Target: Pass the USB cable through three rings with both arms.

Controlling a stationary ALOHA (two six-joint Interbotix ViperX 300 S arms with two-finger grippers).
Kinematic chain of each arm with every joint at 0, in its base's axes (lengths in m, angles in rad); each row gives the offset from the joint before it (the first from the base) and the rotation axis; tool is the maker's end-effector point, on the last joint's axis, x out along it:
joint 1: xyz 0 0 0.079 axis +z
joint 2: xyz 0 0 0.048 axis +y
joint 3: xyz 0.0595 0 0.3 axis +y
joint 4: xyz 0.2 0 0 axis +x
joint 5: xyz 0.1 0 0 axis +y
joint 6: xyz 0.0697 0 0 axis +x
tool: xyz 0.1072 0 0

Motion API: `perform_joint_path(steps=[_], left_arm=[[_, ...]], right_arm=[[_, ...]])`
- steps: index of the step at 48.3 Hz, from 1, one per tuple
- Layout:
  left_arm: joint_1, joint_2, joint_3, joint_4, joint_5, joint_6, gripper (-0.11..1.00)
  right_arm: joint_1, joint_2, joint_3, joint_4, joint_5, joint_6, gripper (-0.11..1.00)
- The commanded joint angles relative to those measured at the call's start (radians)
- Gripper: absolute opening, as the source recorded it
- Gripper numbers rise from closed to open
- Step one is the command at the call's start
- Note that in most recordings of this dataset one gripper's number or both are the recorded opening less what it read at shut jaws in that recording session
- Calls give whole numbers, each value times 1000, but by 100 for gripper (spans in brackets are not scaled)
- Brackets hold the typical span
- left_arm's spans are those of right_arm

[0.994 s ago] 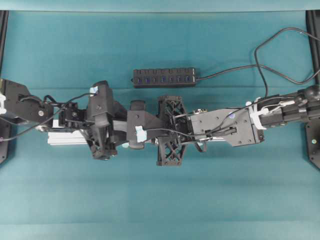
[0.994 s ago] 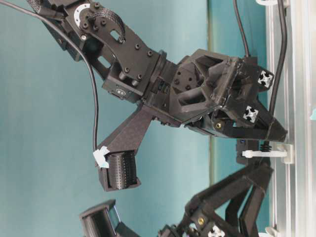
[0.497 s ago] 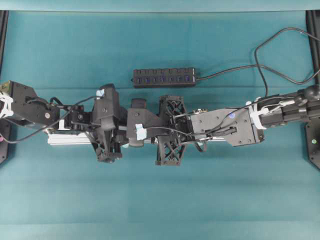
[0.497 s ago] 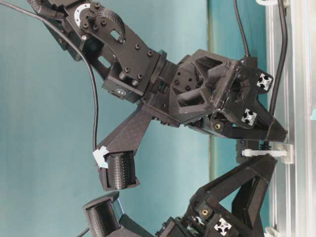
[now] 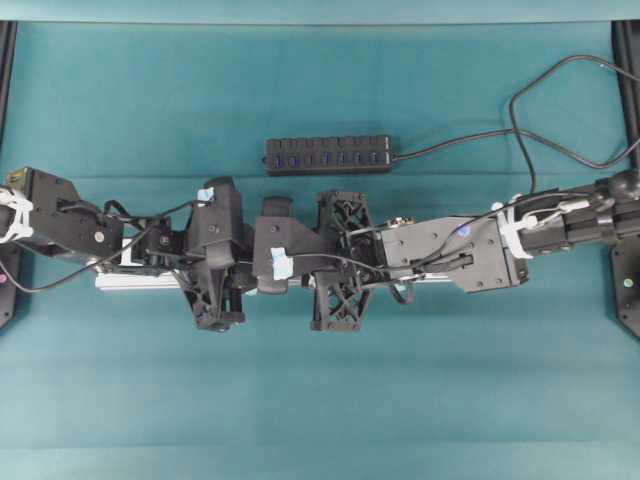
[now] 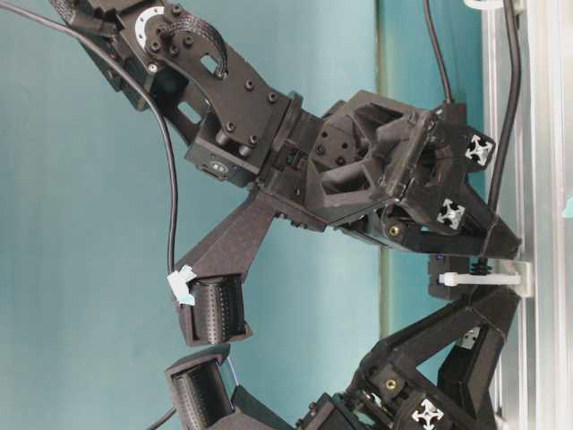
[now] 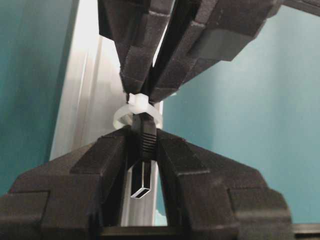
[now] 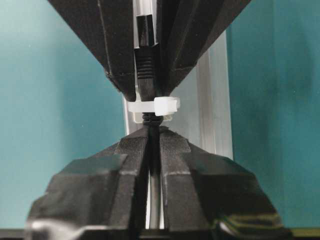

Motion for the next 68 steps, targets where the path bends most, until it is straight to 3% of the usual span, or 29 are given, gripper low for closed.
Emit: perform_joint_path(steps=[1,9,20,38,46,57,68], left_arm=[[-2,-6,-15,2,-5,0,30],[-3,-6,-20,2,-5,0,27],[-2,-12,-34,2,-5,2,13],[-11,-49,-15,2,67,0,13],[-9,-84,20,2,133,2,13],[-18,-127,46,2,146,0,13],[-20,-198,55,3,183,3,13]], right_arm=[[0,-15,-5,0,-8,11,-9],[2,-15,-5,0,-8,11,-9],[5,-15,-5,2,-15,11,-9],[5,-26,-5,0,12,11,-2],[0,-46,2,0,51,11,16],[-2,-60,2,-12,94,5,68],[0,-71,-12,-14,77,3,68]])
